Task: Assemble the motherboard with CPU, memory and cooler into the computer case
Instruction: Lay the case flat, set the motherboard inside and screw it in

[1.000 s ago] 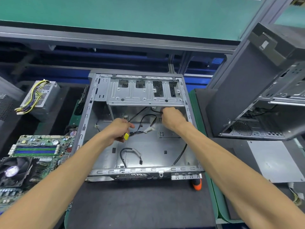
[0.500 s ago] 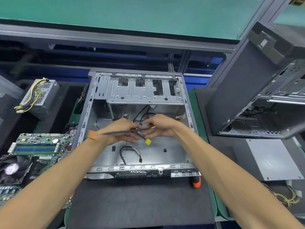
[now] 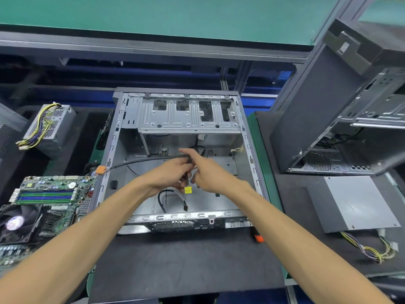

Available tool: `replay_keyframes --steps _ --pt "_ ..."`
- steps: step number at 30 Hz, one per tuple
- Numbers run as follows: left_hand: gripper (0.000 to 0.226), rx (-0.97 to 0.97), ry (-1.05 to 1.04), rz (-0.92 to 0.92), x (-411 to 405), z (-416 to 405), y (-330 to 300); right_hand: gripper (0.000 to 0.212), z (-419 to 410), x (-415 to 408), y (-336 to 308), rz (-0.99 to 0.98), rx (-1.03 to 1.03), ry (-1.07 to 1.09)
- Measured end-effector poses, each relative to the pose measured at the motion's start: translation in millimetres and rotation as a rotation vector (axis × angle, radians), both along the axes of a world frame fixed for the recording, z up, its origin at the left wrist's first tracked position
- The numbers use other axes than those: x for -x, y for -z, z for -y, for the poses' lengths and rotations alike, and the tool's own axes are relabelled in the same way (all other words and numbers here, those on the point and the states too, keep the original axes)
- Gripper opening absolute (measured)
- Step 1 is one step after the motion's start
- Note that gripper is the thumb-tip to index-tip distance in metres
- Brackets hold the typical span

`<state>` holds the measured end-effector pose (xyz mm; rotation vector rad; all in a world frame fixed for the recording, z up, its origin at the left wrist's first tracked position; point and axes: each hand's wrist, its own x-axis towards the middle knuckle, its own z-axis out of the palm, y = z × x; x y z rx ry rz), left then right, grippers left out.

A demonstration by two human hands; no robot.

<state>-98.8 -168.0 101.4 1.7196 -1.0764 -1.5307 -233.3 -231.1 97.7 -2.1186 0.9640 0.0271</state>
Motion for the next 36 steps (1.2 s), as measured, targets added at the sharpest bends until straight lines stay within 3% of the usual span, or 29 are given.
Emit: replay_keyframes --steps 4,7,13,14,16,19,23,26,28,32,36 --pt "0.017 0.088 0.115 0.116 10.0 -2.4 -9.6 0.067 7.0 5.5 -4.4 -0.050 0.197 0.010" --pt "0.031 0.135 0.041 -0.006 8.4 -1.8 -15.8 0.038 20.1 7.6 -11.3 -0.060 0.419 0.069" --pt "0.050 0.236 -0.222 -0.213 -10.3 17.6 -16.7 0.025 31.1 11.0 -7.8 0.218 0.448 0.263" --pt "0.047 0.237 -0.311 -0.170 -12.5 21.8 -11.4 0.022 32.4 13.7 -5.4 0.302 0.420 0.306" --pt "0.036 0.211 -0.425 0.134 -19.2 31.5 4.3 0.020 33.5 17.9 -0.3 0.517 0.277 0.407" --pt "0.027 0.062 -0.192 0.666 -29.4 45.7 31.8 0.019 32.2 17.8 2.6 0.685 0.154 0.489" --pt "0.029 -0.050 0.003 0.931 -31.8 66.1 46.6 0.019 31.5 14.1 5.5 0.733 0.142 0.503" --pt "0.045 -0.150 0.066 0.956 -33.9 81.5 52.5 0.019 34.6 15.7 8.2 0.751 0.131 0.540" --pt "0.042 -0.146 0.069 0.941 -35.8 84.1 55.7 0.019 36.8 16.3 9.6 0.763 0.126 0.552" --pt "0.031 0.037 0.139 0.641 -25.2 76.0 50.3 0.016 41.9 16.0 11.2 0.774 0.137 0.578" --pt "0.027 0.275 0.268 0.658 -2.1 62.9 17.5 0.014 46.7 12.2 16.2 0.768 0.172 0.589"
